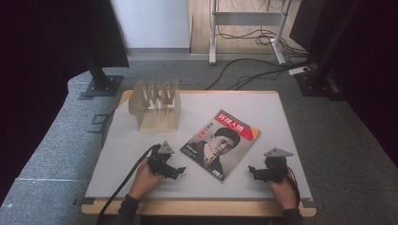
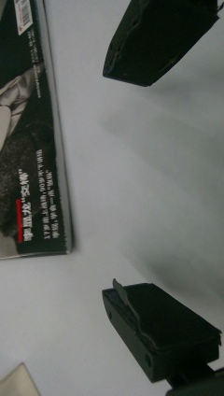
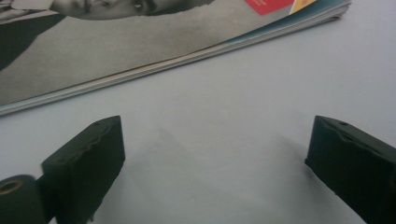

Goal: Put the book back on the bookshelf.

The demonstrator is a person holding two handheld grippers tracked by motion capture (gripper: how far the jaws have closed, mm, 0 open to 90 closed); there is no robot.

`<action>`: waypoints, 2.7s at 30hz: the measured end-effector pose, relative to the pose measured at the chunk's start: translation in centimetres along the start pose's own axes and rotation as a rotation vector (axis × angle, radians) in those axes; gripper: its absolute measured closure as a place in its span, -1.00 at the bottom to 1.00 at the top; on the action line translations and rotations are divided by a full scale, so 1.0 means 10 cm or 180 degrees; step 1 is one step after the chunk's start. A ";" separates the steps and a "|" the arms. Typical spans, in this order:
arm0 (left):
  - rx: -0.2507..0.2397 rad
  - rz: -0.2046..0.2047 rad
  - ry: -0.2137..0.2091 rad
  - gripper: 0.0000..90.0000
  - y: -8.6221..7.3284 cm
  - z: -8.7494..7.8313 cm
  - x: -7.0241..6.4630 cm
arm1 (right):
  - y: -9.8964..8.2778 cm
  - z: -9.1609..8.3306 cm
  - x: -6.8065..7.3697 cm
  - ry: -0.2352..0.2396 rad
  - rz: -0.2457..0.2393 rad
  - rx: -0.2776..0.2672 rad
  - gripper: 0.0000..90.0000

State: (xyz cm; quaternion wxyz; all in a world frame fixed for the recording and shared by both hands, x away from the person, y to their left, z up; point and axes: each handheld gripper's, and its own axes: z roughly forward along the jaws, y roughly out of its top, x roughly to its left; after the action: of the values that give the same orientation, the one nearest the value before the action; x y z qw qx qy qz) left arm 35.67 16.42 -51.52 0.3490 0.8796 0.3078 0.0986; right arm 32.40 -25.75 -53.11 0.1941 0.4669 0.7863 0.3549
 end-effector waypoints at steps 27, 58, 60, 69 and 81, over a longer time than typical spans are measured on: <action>0.0060 0.0204 -0.0124 -1.00 0.57 0.46 0.23 | 0.32 0.25 0.10 0.0155 -0.0120 -0.0111 -1.00; 0.0291 0.0361 -0.0151 -1.00 0.47 0.55 -0.16 | 0.37 0.46 0.18 0.0324 -0.0135 0.0078 -1.00; 0.0300 0.0351 -0.0166 -1.00 0.45 0.53 -0.22 | 0.37 0.46 0.18 0.0326 -0.0143 0.0075 -1.00; 0.0321 0.0339 -0.0416 -1.00 0.40 0.45 -0.43 | 0.39 0.47 0.17 0.0378 -0.0125 0.0062 -1.00; 0.0125 0.0053 -0.1242 -0.84 0.32 0.33 -0.59 | 0.43 0.52 0.13 0.0445 -0.0218 0.0074 -1.00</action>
State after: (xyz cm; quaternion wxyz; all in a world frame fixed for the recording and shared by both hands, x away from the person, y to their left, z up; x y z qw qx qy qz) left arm 33.78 9.18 -51.59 0.3839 0.8912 0.2289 -0.0770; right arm 37.64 -21.37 -53.39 0.1454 0.4161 0.8176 0.3706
